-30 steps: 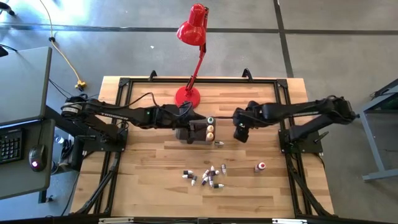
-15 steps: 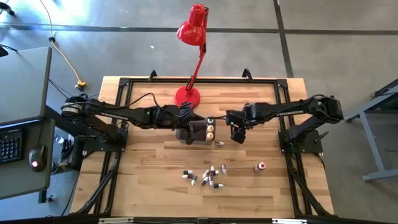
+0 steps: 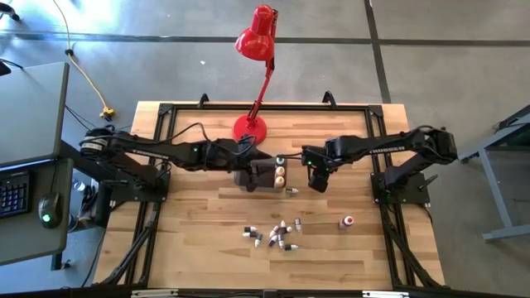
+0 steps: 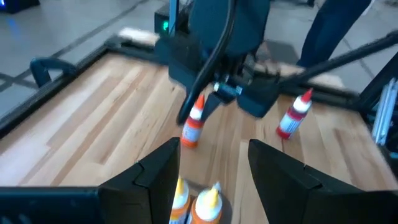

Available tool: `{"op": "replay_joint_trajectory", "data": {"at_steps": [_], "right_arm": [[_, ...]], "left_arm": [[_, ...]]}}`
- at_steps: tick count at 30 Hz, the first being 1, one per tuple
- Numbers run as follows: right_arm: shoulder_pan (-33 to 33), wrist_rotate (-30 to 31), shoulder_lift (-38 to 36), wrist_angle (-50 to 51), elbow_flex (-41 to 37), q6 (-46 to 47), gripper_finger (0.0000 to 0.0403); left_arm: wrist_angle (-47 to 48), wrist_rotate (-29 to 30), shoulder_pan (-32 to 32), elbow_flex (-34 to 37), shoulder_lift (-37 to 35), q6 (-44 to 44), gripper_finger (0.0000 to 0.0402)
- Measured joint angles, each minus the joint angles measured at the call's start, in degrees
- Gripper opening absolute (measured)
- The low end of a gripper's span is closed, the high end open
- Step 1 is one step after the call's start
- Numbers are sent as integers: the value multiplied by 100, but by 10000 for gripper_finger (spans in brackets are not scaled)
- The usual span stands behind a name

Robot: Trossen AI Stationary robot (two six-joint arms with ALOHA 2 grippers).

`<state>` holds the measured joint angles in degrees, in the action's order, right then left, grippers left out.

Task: Pick & Place food coloring
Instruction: Put the large orange food coloring bottle into the black bin

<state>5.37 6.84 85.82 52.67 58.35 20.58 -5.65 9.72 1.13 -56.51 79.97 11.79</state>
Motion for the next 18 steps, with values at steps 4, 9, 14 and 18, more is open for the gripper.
{"op": "replay_joint_trajectory", "data": {"at_steps": [4,9,14,18], "right_arm": [[-34,-194,4,72,251,-102,111],[-168,-277,2,556,1205,-444,111],[-254,2,1,770,2546,-858,112],[-171,248,237,781,3469,-965,112]], "left_arm": [[135,171,2,-7,-270,-60,188],[347,580,2,-13,-686,-385,188],[715,643,2,-10,-1197,-450,188],[984,771,2,-17,-1548,-450,188]]}}
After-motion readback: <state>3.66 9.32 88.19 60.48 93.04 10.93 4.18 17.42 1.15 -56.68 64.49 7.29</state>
